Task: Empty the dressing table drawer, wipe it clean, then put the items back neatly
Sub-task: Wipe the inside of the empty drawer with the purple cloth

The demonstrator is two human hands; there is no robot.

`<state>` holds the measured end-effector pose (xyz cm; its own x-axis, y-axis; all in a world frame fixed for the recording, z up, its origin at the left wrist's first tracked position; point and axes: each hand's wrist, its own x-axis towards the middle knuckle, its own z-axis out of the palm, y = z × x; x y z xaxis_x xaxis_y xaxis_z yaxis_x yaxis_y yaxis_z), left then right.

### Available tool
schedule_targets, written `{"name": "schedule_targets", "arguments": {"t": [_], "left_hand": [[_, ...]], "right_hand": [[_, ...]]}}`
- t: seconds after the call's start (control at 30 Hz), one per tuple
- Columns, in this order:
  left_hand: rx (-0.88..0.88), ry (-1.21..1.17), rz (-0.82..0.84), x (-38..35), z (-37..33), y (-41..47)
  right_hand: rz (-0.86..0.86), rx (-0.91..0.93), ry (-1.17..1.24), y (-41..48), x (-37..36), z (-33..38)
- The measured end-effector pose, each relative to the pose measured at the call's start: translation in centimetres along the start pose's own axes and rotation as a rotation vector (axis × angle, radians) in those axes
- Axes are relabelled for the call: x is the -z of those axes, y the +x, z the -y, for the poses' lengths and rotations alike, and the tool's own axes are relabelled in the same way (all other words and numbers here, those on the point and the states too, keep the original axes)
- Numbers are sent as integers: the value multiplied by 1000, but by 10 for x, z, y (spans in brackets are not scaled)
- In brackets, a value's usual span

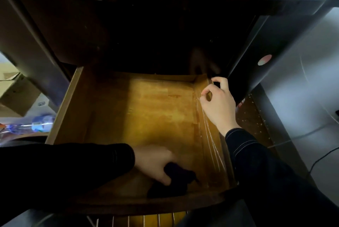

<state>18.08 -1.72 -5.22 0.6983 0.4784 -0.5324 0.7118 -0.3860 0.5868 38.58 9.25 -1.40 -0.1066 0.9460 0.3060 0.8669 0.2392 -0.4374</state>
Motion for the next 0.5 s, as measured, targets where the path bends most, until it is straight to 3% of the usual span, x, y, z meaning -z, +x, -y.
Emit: {"name": "schedule_targets", "arguments": {"t": [0.07, 0.23, 0.33, 0.4, 0.5], "left_hand": [[45, -190, -60, 7, -1, -8], [90, -685, -399, 50, 1, -54], [35, -855, -504, 63, 0, -87], [-26, -908, -539, 66, 1, -107], [-116, -966, -574, 63, 1, -128]], "right_hand": [[-4, 13, -15, -1, 0, 0], [24, 28, -124, -1, 6, 6], [-6, 186, -165, -4, 16, 19], [79, 194, 146, -8, 24, 40], [568, -86, 869, -18, 26, 87]]}}
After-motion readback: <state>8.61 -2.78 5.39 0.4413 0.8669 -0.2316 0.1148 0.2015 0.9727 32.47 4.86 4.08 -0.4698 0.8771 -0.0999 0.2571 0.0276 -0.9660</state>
